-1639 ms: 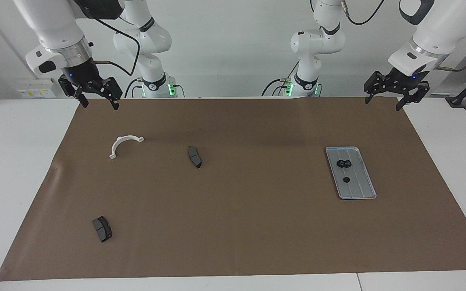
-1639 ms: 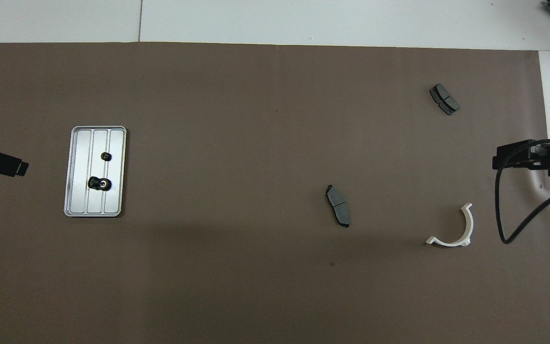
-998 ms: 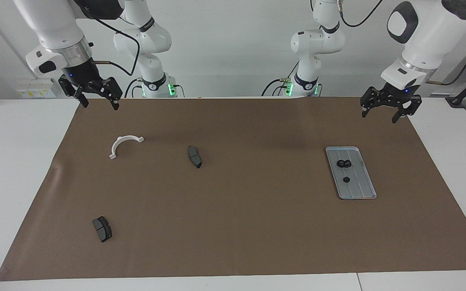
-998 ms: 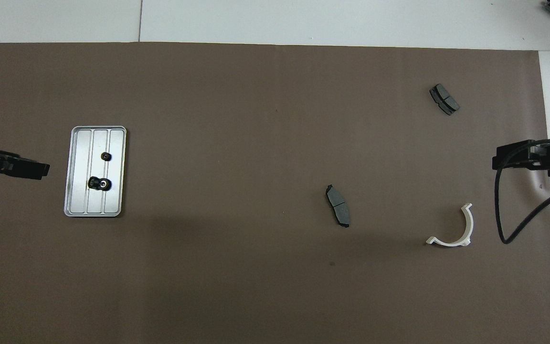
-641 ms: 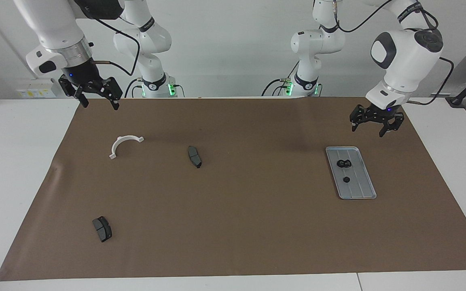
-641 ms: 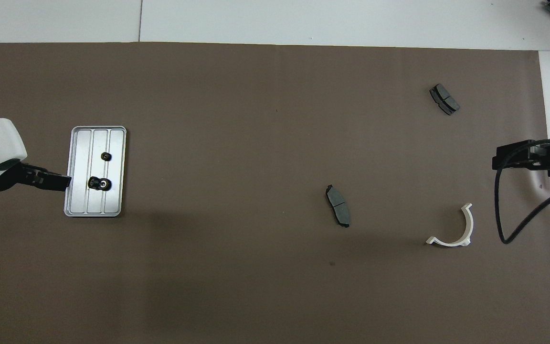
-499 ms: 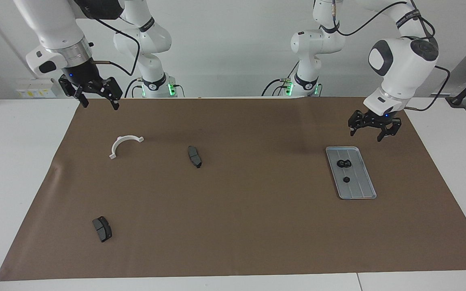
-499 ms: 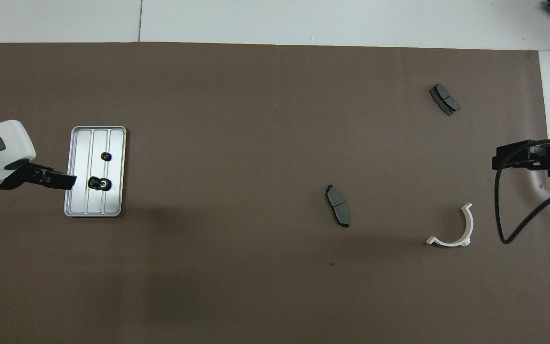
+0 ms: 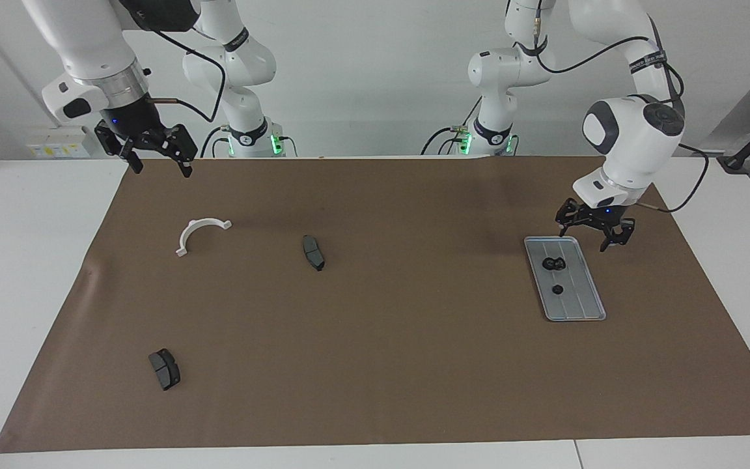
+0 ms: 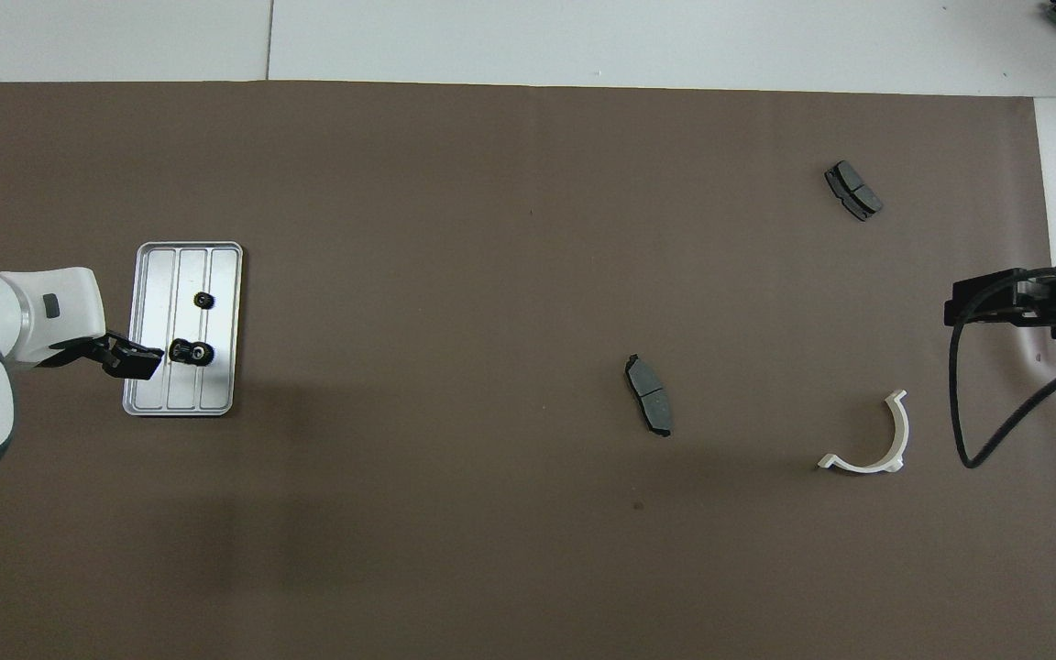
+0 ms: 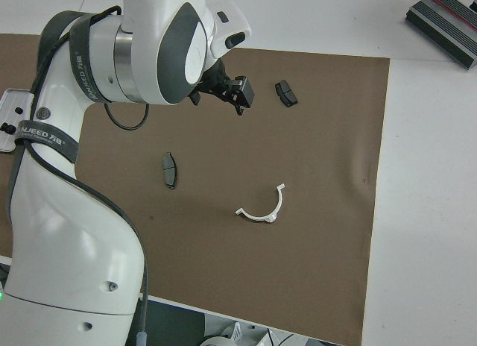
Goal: Place bearing gear from tray to pile
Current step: 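Reach the left gripper into the metal tray over a black bearing, then grasp the black bearing in the tray with the left gripper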
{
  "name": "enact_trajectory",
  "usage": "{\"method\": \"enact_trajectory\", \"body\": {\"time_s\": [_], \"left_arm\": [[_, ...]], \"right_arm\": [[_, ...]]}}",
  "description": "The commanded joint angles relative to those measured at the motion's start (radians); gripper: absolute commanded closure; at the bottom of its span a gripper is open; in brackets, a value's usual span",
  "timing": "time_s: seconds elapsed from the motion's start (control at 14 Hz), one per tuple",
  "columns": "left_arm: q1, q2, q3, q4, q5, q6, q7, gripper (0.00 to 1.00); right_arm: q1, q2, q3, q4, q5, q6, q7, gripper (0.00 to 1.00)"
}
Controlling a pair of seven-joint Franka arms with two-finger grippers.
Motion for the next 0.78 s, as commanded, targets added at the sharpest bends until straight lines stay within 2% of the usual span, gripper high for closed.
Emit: {"method": "enact_trajectory", "body": {"time_s": [0.0, 0.21, 0.36, 0.71], "left_arm": [[0.010, 0.030, -0.006, -0.014, 0.006, 0.045, 0.169, 0.18], [0.008, 0.100, -0.007, -0.006, 0.003, 0.088, 0.321, 0.26], [0.007, 0.119, -0.007, -0.008, 0.003, 0.107, 0.442, 0.32], [-0.006, 0.159, -0.006, -0.008, 0.003, 0.124, 0.520, 0.38]], "right_arm": [[-0.003, -0.017, 0.007, -0.022, 0.005, 0.009, 0.011, 0.00], [-0.003, -0.017, 0.007, -0.022, 0.005, 0.007, 0.013, 0.00], [-0.003, -0.017, 0.007, -0.022, 0.005, 0.007, 0.011, 0.00], [-0.003, -0.017, 0.007, -0.022, 0.005, 0.007, 0.013, 0.00]]}}
